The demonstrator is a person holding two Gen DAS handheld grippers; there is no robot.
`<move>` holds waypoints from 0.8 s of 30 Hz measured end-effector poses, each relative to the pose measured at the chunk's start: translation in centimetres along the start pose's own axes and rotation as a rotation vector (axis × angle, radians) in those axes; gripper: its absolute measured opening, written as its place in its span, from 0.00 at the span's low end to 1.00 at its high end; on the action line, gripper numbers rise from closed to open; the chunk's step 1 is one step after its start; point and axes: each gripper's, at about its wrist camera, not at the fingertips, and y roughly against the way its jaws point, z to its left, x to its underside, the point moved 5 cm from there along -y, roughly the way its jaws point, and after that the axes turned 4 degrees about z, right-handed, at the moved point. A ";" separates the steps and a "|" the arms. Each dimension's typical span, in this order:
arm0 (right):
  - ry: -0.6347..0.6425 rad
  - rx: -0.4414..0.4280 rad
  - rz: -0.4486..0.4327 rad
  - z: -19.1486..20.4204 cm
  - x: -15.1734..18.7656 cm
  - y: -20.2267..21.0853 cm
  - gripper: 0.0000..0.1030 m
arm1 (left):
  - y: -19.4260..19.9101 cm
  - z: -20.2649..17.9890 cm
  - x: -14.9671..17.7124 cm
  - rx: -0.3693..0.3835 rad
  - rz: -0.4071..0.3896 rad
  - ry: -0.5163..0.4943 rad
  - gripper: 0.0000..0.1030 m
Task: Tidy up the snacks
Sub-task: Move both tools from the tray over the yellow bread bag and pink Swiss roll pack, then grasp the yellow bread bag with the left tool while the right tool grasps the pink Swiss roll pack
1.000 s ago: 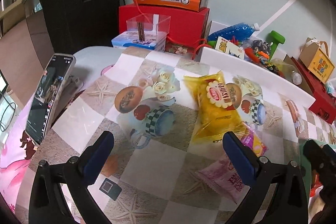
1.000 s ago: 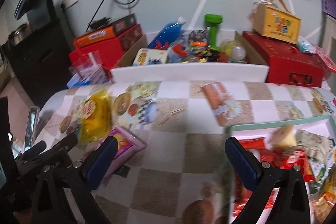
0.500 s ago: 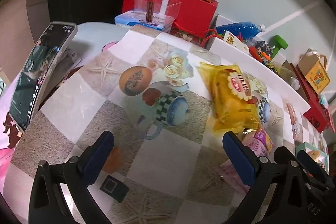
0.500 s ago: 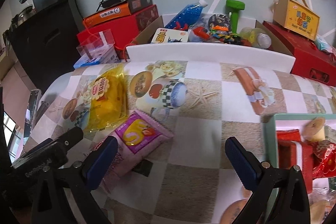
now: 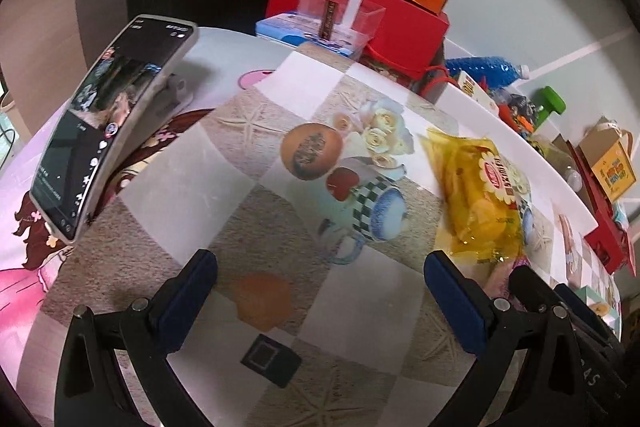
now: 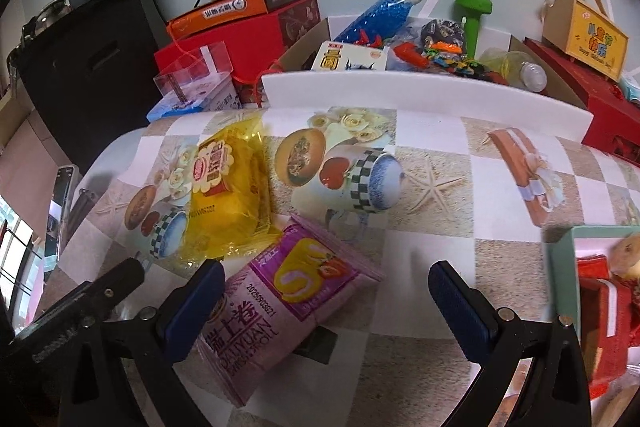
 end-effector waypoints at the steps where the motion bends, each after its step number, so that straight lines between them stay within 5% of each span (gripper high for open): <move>1: 0.002 0.003 0.004 0.1 0.1 -0.2 1.00 | 0.0 0.1 0.0 -0.001 -0.001 0.002 1.00; 17: -0.004 0.079 0.027 -3.7 0.9 0.1 1.00 | -0.2 -3.1 -0.2 0.099 0.009 -0.041 1.00; 24: -0.029 0.076 0.012 -4.9 0.6 0.1 0.87 | -0.7 -7.3 -1.8 0.220 -0.005 -0.089 1.00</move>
